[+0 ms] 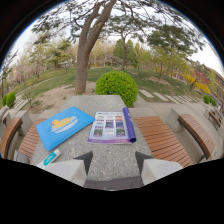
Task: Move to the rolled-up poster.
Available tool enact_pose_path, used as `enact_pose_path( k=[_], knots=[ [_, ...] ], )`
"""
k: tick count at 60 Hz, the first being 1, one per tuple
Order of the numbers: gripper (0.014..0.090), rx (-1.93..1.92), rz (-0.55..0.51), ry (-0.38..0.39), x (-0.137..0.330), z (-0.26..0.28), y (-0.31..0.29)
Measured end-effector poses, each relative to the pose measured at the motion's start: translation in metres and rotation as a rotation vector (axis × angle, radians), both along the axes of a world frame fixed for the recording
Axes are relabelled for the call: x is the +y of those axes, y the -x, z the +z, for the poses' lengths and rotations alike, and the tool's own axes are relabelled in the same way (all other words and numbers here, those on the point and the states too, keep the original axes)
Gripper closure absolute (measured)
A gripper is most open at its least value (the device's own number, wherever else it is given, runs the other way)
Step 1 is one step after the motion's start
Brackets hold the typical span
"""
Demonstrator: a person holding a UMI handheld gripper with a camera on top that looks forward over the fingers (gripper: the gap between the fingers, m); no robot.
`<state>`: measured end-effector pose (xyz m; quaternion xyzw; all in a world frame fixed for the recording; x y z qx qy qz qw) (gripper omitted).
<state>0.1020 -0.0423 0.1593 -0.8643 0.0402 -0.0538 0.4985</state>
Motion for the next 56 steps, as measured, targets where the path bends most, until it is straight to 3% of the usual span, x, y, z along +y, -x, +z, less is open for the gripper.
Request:
enact_pose_path(
  k=[19, 30, 40, 56],
  knots=[
    [0.0205, 0.000, 0.051, 0.043, 0.159, -0.042, -0.018],
    [0.0204, -0.001, 0.059, 0.064, 0.222, -0.072, -0.022],
    [0.0204, 0.003, 0.067, 0.077, 0.250, -0.089, -0.021],
    [0.0204, 0.018, 0.062, 0.080, 0.254, -0.092, -0.017]
  ],
)
